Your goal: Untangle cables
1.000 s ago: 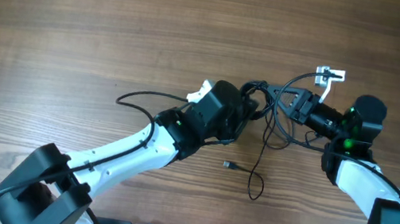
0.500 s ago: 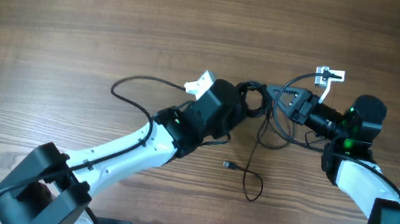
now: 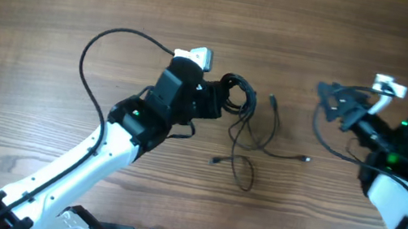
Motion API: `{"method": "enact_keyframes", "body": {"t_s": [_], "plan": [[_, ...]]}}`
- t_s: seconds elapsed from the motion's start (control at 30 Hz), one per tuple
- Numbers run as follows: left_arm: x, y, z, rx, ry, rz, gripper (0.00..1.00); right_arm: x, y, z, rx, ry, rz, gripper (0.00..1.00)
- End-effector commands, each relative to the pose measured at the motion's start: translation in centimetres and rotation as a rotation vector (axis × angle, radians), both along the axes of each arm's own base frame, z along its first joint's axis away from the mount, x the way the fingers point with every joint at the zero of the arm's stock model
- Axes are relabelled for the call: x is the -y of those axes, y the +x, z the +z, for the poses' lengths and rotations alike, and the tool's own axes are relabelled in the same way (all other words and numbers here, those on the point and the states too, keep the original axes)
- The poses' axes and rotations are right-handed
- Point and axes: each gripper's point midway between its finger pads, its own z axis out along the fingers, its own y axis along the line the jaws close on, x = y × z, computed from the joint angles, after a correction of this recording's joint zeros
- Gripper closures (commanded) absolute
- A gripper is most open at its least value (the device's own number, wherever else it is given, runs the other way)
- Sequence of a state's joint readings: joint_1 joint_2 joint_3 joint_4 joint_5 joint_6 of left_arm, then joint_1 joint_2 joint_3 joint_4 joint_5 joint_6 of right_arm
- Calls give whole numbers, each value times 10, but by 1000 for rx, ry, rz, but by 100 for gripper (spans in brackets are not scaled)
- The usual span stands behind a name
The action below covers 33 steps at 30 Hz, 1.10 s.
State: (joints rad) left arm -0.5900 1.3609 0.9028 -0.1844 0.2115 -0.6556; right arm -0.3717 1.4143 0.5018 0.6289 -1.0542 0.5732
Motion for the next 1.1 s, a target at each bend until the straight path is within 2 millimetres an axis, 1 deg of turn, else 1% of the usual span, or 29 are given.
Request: {"method": "enact_keyframes", "body": {"t_s": [0.0,0.03,0.1,0.17,0.23,0.27,0.33,0.4,0.43,0.5,0.53,0.57,0.6,0.63,0.7,0.73,0.77,0.8,0.83,0.93,0.97,1.07], "plan": [[6,-6,8,80,34,-126,96,24,-12,9,-21,-61,-114,1],[6,-6,8,80,35,-125,96,26,-15,5,-51,-71,-137,1],[6,-6,8,81,35,-124,96,28,-30,-4,-105,-147,-176,0],[5,-5,7,78,37,-117,96,28,-45,-13,-157,-213,-196,0],[5,-5,7,50,13,-90,96,28,-57,-20,-198,-257,-200,0],[5,-5,7,31,-2,-73,96,25,-64,-24,-224,-271,-190,0],[6,-7,6,6,-18,-69,96,14,-85,-27,-291,-277,-143,0],[8,-11,6,-29,-45,-70,96,-3,-102,-21,-297,-247,-70,0],[10,-13,6,-56,-69,-74,96,-17,-112,-12,-263,-206,1,0],[14,-18,5,-115,-122,-89,96,-47,-130,16,-145,-101,163,0],[16,-20,5,-140,-145,-106,96,-59,-138,31,-80,-57,239,0],[16,-22,5,-165,-166,-119,96,-68,-144,41,-32,-33,294,0],[19,-26,6,-190,-191,-150,96,-73,-145,44,-7,-37,326,3],[20,-30,6,-208,-209,-176,96,-76,-144,43,-1,-58,334,9],[24,-36,7,-229,-231,-220,96,-77,-139,37,-5,-106,326,29],[26,-39,6,-241,-239,-241,96,-78,-134,34,0,-143,319,45],[27,-41,6,-247,-245,-251,96,-79,-131,32,3,-169,312,69],[28,-42,6,-256,-250,-253,96,-80,-127,31,-7,-177,303,82],[28,-41,6,-269,-257,-242,96,-81,-125,31,-15,-177,300,86],[26,-37,4,-346,-289,-151,96,-95,-125,34,-8,-165,346,85],[25,-35,3,-380,-304,-109,96,-100,-127,35,5,-171,372,83],[25,-33,5,-402,-328,-79,96,-117,-130,32,65,-230,446,69]]}}
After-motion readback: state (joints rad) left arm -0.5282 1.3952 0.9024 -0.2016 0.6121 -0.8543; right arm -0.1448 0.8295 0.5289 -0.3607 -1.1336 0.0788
